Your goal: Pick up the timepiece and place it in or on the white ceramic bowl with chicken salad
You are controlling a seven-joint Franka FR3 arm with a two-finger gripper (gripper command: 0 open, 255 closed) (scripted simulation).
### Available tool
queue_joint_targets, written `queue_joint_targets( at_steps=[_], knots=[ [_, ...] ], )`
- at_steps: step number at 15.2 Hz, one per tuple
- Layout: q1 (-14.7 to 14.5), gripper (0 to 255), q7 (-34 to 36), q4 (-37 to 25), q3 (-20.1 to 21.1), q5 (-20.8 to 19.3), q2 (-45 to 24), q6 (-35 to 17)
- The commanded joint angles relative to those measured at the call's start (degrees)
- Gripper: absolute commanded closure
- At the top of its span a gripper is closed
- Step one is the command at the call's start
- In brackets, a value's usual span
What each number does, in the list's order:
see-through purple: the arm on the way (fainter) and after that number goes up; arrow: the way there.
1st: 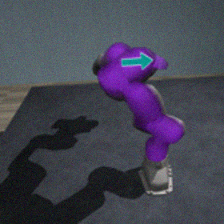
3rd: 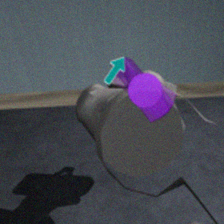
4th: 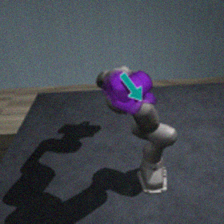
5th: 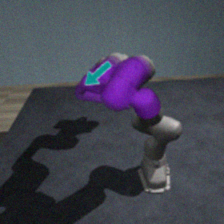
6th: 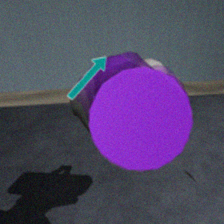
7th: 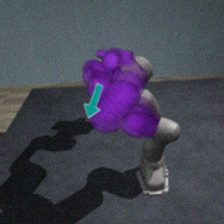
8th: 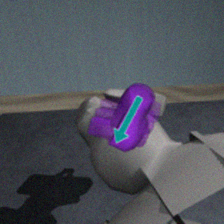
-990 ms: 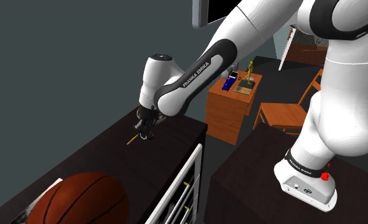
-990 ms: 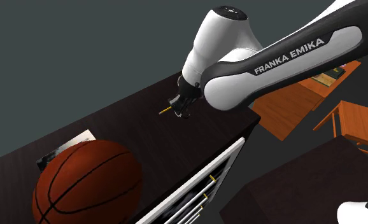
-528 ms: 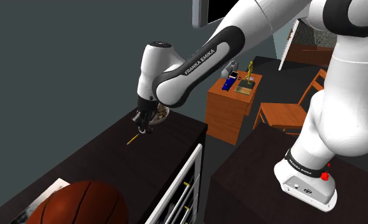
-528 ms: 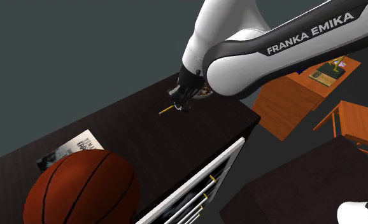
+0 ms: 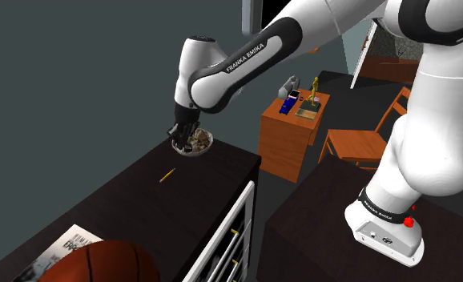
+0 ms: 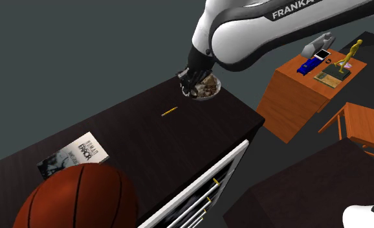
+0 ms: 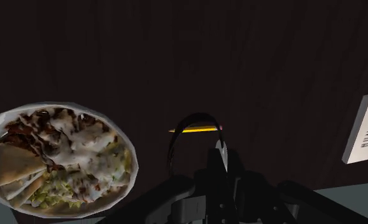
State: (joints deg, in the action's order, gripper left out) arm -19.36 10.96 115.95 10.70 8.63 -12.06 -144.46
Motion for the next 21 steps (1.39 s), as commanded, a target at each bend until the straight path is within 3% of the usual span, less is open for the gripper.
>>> queue_joint_targets(
  at_steps=[1, 12, 21],
  knots=[
    [1.6, 255, -2.8, -2.0, -0.6, 0.8, -1.3, 1.1],
    [9.9, 255, -14.8, -19.1, -3.6, 3.0, -11.2, 10.4],
    [10.0, 255, -16.1, -16.6, -3.4, 3.5, -14.3, 4.9]
  ],
)
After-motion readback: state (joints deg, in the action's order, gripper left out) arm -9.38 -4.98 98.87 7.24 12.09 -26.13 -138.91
